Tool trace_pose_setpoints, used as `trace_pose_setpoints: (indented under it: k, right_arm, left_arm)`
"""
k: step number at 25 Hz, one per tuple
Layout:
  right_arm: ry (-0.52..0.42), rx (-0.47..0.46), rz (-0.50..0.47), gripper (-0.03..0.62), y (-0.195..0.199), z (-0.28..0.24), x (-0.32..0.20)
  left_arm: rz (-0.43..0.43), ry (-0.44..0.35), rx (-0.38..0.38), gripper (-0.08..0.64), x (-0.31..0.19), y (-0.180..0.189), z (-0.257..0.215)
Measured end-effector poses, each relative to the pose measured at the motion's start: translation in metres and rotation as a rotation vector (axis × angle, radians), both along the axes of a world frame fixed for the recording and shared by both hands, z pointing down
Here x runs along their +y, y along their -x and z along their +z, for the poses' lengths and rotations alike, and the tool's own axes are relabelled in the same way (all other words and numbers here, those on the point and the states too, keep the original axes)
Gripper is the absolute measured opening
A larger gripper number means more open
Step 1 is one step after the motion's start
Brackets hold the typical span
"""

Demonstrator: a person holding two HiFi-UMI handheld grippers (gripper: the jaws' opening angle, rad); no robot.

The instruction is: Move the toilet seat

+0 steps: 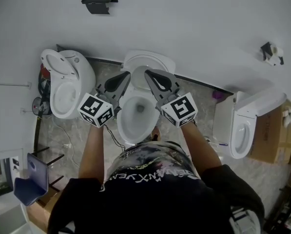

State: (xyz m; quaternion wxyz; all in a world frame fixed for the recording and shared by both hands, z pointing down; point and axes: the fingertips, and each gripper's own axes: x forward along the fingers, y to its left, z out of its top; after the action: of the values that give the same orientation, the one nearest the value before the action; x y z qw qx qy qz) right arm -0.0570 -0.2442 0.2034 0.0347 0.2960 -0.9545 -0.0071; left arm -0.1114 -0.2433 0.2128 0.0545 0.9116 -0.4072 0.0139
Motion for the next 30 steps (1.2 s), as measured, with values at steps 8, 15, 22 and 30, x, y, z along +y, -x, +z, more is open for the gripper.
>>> trace_pose_setpoints:
  k: [8, 15, 22, 30]
  right_arm:
    - [-0.004, 0.012, -0.004, 0.003, 0.003, 0.001, -0.004]
    - [-0.009, 0.025, -0.012, 0.003, 0.003, 0.002, -0.006]
    - [-0.022, 0.044, -0.017, 0.002, 0.007, 0.004, -0.011]
    - [-0.029, 0.053, -0.019, 0.002, 0.010, 0.005, -0.015]
  left_arm:
    - [0.006, -0.006, -0.023, 0.023, -0.004, 0.000, 0.003]
    - [0.011, -0.010, -0.026, 0.023, -0.007, -0.002, 0.003]
    - [0.009, -0.005, -0.023, 0.023, -0.012, 0.003, 0.005]
    - [0.010, -0.006, -0.022, 0.023, -0.016, 0.006, 0.005]
